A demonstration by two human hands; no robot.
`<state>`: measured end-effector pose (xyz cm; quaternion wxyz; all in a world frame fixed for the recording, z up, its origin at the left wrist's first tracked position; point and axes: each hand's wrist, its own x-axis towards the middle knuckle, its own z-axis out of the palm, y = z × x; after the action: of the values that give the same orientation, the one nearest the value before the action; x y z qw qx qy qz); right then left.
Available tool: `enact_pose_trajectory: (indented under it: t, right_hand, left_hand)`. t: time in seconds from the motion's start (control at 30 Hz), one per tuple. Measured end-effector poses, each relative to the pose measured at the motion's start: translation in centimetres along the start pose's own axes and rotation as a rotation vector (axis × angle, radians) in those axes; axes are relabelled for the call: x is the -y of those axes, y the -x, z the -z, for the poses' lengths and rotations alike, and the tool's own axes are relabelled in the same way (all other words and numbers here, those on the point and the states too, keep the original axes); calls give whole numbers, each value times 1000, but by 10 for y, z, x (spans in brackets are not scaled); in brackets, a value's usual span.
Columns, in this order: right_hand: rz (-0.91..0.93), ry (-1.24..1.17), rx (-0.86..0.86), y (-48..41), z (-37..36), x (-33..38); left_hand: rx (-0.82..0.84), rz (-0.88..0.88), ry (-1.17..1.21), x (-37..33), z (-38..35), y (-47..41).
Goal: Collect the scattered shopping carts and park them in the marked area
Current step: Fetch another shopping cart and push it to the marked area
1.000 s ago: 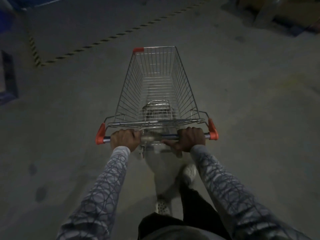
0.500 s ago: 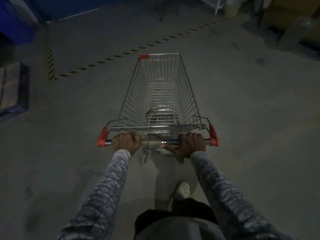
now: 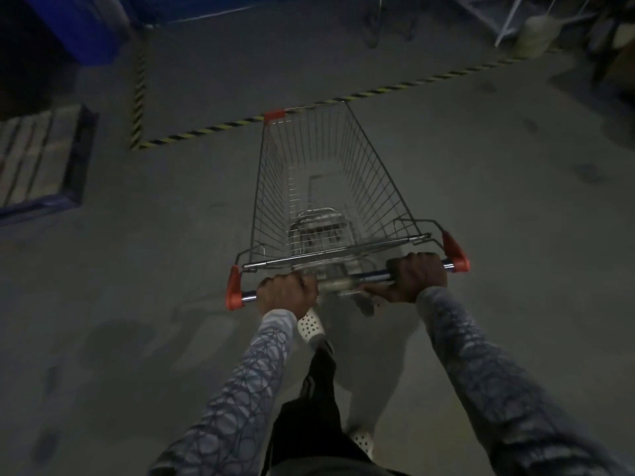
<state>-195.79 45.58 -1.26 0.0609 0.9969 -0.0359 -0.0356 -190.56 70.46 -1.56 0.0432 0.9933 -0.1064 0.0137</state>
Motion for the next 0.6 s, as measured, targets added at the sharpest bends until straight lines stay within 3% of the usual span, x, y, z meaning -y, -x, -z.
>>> enact_pose_trajectory:
  t: [0.17,0.33,0.4,0.5,0.6]
  right_hand:
    - [65,21,-21,-124,10,-42]
    - [85,-8,-43,-256,16,-72]
    - [20,-21,-82,-306,14,-72]
    - [-204,-58,-133,-376,15,-63]
    - [-301,-136,-157,-442,17,-61]
  left_hand:
    - [39,97,32,-25,-7,-101]
    - [-54,130,140,-41,-6,-207]
    - [-114,105,133,-43,-7,-250]
    - [-79,192,179,-44,-11,-315]
    - [-72,232,154,-39,-20,-372]
